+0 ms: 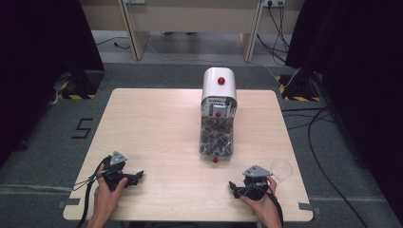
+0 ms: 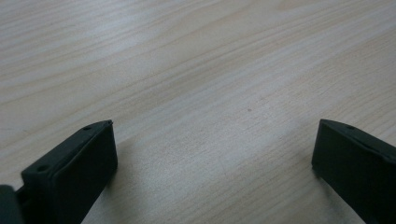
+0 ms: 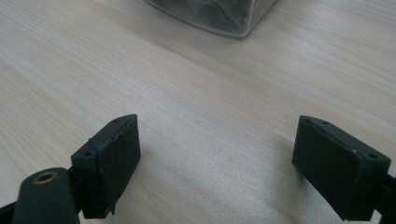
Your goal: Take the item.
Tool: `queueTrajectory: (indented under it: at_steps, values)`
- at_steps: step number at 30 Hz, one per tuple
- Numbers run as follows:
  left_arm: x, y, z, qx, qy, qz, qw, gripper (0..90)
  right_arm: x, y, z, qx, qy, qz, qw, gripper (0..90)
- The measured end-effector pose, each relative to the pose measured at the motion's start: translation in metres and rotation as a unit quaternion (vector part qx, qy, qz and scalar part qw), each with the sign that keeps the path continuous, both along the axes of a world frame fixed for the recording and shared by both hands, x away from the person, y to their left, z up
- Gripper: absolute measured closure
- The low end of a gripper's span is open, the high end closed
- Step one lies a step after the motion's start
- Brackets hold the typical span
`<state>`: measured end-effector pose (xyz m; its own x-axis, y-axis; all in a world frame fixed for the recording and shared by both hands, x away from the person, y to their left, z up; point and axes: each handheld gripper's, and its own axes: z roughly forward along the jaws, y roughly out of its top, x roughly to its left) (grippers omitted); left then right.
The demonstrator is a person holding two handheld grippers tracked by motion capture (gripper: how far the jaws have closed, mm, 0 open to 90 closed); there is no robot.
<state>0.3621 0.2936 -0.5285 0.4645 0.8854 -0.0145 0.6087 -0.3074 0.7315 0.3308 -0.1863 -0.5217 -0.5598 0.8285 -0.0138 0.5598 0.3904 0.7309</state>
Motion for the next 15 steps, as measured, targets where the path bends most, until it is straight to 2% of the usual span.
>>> queueTrajectory:
  at_steps: [11, 15]
  values:
    - [0.0, 0.0, 0.0, 0.0, 0.0, 0.0, 1.0, 0.0, -0.0002, 0.0002, 0.0, -0.001, -0.001, 0.003, 1.0, 16.4]
    - [0.0, 0.0, 0.0, 0.0, 0.0, 0.0, 1.0, 0.0, -0.0009, -0.0001, 0.0006, 0.002, -0.003, 0.012, 0.9999, 22.3]
